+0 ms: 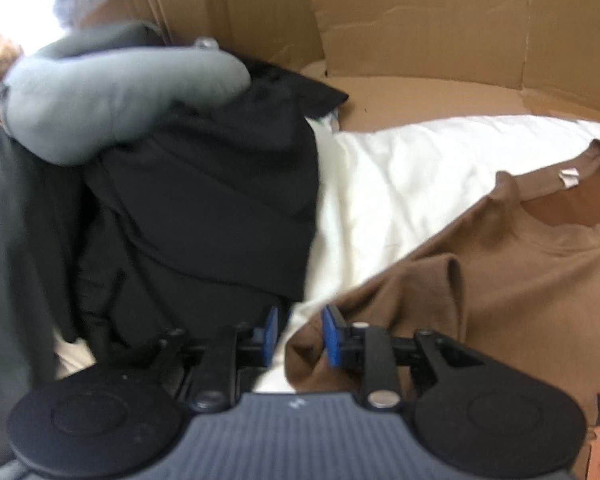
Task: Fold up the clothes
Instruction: 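Open both grippers and release the t-shirt lying flat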
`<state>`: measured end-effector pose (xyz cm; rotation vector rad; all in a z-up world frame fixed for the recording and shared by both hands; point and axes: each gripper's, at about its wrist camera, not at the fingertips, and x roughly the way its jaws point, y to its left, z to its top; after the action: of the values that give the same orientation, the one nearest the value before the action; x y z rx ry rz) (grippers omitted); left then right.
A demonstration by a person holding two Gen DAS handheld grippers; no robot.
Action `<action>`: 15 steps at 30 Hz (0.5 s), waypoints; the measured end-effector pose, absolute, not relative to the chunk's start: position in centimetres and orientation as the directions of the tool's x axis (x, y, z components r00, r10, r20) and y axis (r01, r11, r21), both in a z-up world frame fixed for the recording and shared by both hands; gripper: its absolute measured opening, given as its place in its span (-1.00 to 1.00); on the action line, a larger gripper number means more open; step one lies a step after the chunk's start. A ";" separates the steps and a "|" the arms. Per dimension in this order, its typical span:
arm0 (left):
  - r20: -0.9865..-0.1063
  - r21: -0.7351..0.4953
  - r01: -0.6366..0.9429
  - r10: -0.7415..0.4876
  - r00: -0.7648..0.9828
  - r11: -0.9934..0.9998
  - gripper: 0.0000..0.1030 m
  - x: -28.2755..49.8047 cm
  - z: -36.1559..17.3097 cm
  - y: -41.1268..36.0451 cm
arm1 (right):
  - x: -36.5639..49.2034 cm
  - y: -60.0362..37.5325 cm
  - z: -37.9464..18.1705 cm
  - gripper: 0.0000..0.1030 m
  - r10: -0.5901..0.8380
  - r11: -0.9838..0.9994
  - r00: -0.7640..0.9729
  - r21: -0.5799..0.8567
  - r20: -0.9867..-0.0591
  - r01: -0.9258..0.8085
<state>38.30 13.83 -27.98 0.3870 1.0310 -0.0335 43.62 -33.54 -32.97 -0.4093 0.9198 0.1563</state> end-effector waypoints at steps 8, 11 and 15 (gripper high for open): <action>-0.798 0.260 0.226 0.077 0.598 0.939 -0.51 39.2 -24.5 11.9 | 42.6 -31.6 -32.0 -0.55 0.131 0.926 0.635 -0.135 -0.761 -0.353; -0.813 0.192 0.289 -0.013 0.583 0.938 -0.56 39.1 -25.5 10.1 | 42.8 -30.8 -32.9 -0.89 0.226 0.929 0.571 -0.001 -0.789 -0.370; -0.835 0.126 0.330 -0.079 0.544 0.936 -0.56 40.0 -28.0 7.4 | 42.2 -28.8 -33.8 -0.89 0.264 0.923 0.557 0.039 -0.787 -0.382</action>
<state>40.03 7.42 -28.02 0.2831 0.9682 -0.2466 42.19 -28.75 -33.77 -0.1421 0.9029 0.3828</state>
